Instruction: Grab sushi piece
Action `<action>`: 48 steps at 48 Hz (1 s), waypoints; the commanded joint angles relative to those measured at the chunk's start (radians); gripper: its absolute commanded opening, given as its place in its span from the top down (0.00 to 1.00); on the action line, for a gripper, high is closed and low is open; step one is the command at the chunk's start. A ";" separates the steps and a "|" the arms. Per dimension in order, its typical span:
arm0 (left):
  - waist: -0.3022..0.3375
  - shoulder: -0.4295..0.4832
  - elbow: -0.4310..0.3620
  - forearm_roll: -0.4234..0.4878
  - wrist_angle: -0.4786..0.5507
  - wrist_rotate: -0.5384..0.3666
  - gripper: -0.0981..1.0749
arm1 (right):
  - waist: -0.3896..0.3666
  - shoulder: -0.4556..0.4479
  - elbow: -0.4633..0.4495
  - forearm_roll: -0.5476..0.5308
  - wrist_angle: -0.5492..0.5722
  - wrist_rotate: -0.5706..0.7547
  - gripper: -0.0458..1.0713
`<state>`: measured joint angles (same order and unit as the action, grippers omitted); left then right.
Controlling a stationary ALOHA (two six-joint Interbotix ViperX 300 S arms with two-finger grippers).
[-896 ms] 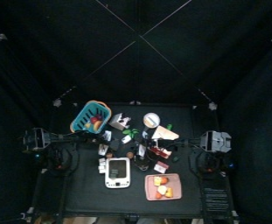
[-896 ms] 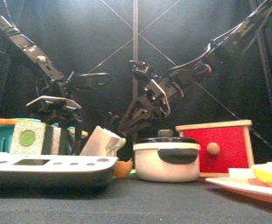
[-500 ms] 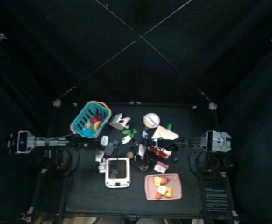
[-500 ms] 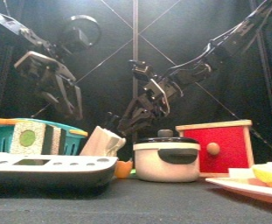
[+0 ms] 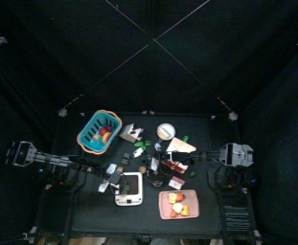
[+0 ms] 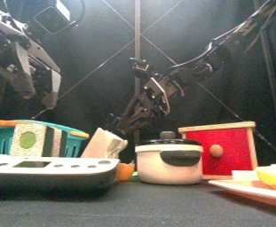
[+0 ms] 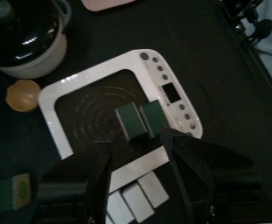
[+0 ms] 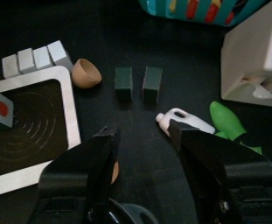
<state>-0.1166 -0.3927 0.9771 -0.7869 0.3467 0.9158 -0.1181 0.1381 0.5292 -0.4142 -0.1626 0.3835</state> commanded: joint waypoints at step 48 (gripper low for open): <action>-0.067 0.048 0.084 -0.167 -0.071 -0.002 0.22 | 0.207 0.163 -0.207 -0.011 -0.015 0.008 0.21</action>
<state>-0.1825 -0.3451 1.0738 -0.9557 0.2853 0.9127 0.0859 0.3160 0.3528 -0.4310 -0.1733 0.3896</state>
